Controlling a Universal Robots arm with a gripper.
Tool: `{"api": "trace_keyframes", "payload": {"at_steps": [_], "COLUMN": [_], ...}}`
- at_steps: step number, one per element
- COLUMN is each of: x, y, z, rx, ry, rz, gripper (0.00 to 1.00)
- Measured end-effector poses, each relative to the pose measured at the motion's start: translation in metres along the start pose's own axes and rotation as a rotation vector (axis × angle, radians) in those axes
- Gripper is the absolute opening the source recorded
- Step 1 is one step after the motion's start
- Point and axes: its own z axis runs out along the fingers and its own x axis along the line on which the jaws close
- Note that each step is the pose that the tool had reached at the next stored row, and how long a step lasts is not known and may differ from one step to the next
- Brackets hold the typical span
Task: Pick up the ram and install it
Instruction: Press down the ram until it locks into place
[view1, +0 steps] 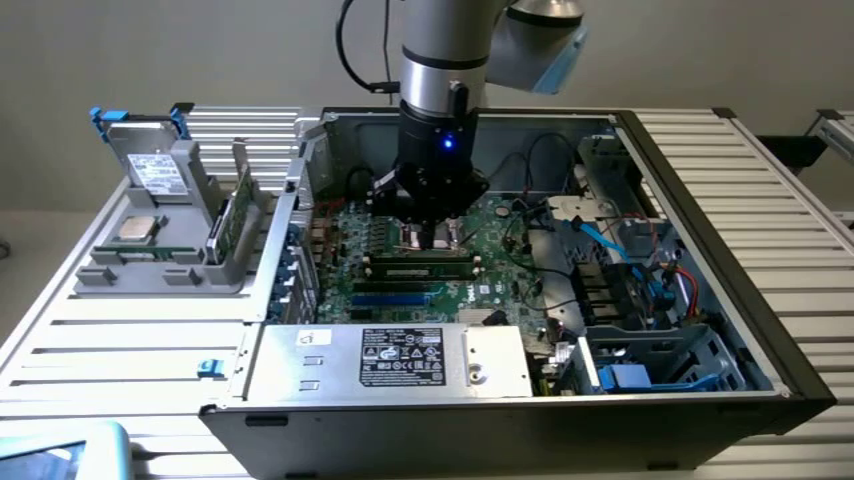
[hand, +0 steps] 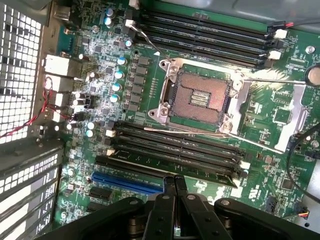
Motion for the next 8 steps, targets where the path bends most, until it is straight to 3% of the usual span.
{"api": "trace_keyframes", "payload": {"at_steps": [8], "x": [0.0], "y": [0.0], "z": [0.0], "rx": [0.0016], "ry": [-0.0226], "rz": [0.084], "gripper": [0.11]}}
